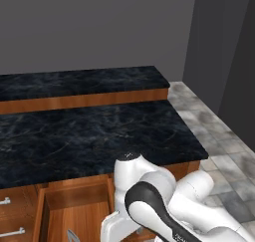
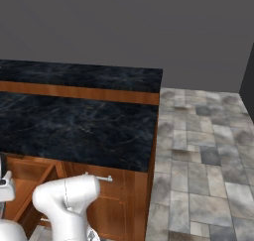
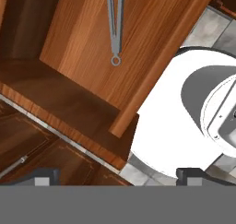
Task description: Take the tongs from the drawer on the left and place them on the dining counter next to the tray containing the kebab skewer.
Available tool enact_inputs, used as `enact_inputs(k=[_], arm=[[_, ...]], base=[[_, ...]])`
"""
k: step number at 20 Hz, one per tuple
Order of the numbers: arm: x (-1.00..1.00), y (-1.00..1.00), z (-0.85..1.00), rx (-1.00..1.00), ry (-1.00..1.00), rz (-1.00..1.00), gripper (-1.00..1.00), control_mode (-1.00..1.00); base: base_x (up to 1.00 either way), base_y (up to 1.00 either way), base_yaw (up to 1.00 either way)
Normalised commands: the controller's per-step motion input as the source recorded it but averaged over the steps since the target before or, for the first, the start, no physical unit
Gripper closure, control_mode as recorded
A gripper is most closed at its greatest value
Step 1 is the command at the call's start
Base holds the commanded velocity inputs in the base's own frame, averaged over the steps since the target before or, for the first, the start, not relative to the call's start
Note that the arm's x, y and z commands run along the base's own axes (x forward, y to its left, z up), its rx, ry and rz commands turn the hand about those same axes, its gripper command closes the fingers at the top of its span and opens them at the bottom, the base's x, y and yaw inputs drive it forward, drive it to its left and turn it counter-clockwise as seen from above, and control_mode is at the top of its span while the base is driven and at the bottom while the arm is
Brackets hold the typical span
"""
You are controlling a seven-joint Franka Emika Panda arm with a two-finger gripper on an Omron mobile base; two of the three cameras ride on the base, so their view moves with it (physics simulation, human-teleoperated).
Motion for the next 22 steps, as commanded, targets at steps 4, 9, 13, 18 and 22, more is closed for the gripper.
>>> enact_inputs(k=[4,9,13,18,22], arm=[[0.06,0.05,0.00,-0.08,0.00,0.00,-1.00,-1.00],[0.31,0.00,0.00,-0.03,0.01,0.00,-1.00,-1.00],[0.41,0.00,-0.04,-0.03,0.01,0.00,-1.00,-1.00],[0.38,0.00,-0.02,-0.03,0.03,0.00,-1.00,-1.00],[0.29,0.01,-0.11,-0.05,0.00,0.00,-1.00,-1.00]], base=[[0.00,0.00,0.00],[0.00,0.00,0.00],[0.00,0.00,0.00],[0.00,0.00,0.00],[0.00,0.00,0.00]])
